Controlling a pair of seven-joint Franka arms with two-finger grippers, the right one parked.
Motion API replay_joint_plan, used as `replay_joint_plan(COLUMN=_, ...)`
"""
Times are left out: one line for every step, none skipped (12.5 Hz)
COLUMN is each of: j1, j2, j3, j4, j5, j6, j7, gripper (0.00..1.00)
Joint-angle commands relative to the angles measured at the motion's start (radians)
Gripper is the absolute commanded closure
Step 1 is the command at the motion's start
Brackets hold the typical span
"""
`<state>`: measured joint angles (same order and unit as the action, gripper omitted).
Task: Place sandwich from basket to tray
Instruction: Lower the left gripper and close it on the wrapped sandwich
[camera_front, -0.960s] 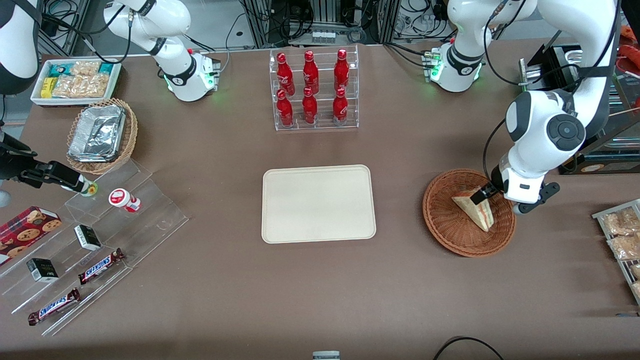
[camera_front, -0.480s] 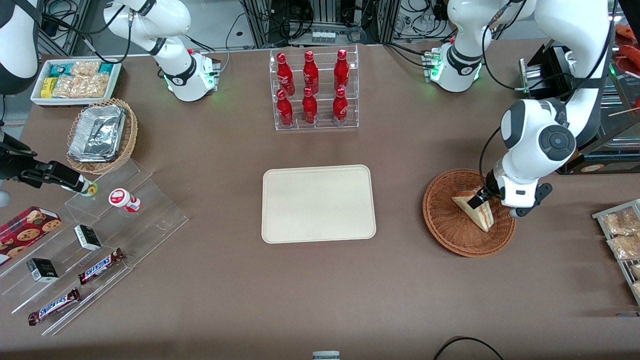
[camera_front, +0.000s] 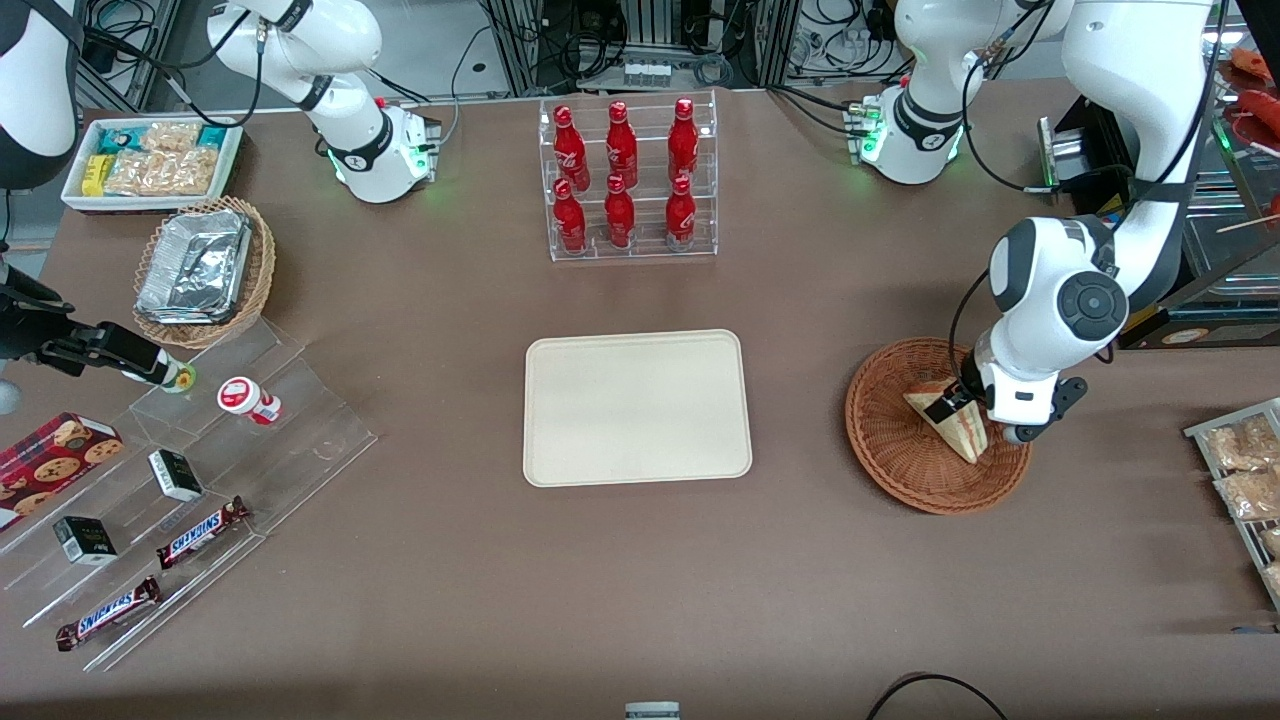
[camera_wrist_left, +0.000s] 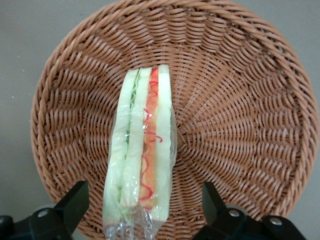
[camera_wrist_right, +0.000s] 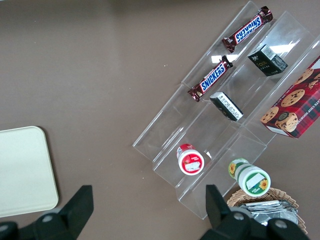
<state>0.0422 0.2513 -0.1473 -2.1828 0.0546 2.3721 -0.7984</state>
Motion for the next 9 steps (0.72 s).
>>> replay_joint_plan(j1=0.005, j2=0.025, j3=-0.003, j4=-0.002, j5=0.021, j6=0.042, j7=-0.038, gripper=0.00)
replay_joint_plan(j1=0.005, j2=0.034, j3=-0.003, j4=-0.002, j5=0.021, j6=0.048, j7=-0.038, gripper=0.01)
replay_joint_plan(j1=0.005, j2=0.034, j3=-0.003, j4=-0.002, j5=0.021, j6=0.048, j7=-0.041, gripper=0.20)
replay_joint_plan(j1=0.005, j2=0.034, j3=-0.003, j4=-0.003, j5=0.021, j6=0.045, j7=-0.047, gripper=0.59)
replay_joint_plan(j1=0.005, j2=0.031, j3=-0.001, j4=-0.003, j5=0.021, j6=0.039, j7=-0.053, gripper=0.93)
replay_joint_plan(j1=0.005, j2=0.026, j3=-0.001, j4=-0.003, j5=0.021, j6=0.035, j7=-0.045, gripper=1.00)
replay_joint_plan(j1=0.005, j2=0.022, j3=-0.001, j4=-0.003, j5=0.024, j6=0.018, j7=-0.038, gripper=1.00)
replay_joint_plan(j1=0.005, j2=0.011, j3=-0.003, j4=0.000, j5=0.055, j6=-0.013, j7=-0.030, gripper=1.00)
replay_joint_plan(j1=0.005, j2=0.000, j3=-0.003, j4=0.006, j5=0.086, j6=-0.052, j7=-0.010, gripper=1.00)
